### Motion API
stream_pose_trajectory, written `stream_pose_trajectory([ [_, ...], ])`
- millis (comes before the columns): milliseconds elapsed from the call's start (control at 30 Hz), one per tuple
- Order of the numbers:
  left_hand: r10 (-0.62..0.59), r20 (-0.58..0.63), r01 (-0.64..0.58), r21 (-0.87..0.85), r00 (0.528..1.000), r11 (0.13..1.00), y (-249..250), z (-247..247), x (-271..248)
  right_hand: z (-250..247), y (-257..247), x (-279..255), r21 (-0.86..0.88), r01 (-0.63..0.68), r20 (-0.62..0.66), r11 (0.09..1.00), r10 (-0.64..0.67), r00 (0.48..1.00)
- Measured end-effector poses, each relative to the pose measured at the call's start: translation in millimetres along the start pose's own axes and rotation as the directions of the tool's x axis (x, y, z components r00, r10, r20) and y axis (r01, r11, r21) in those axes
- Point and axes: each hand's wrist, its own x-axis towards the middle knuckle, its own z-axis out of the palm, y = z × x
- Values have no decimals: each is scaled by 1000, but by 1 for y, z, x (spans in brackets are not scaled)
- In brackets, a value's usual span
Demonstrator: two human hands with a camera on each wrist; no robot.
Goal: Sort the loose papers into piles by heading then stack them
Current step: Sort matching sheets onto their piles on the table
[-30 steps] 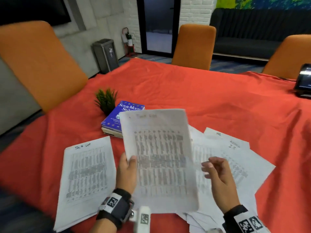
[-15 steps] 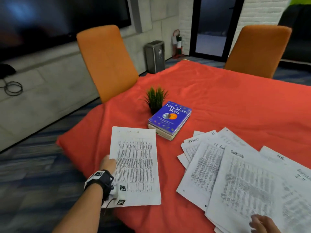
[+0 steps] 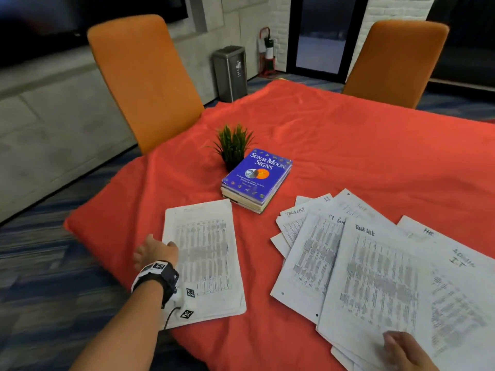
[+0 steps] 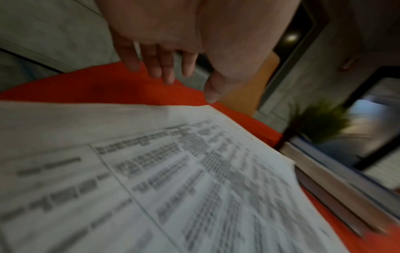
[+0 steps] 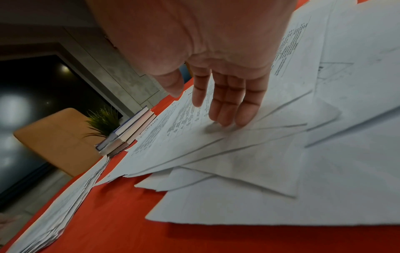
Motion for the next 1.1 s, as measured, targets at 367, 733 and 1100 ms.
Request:
stream_pose_trajectory([
  [367,495,558,-526,-119,666,842,69,124,-182,-20,-4,1,-294,-339,-332,893,238,913],
  [733,520,552,-564,-105,652,819,70,132,-207,-31,-10,9,-377,-291,-146,879,254,956],
  [1100,533,716,-389,-380,450,839,74,136,-245,-31,-3,12,-414,-240,-92,878,222,971],
])
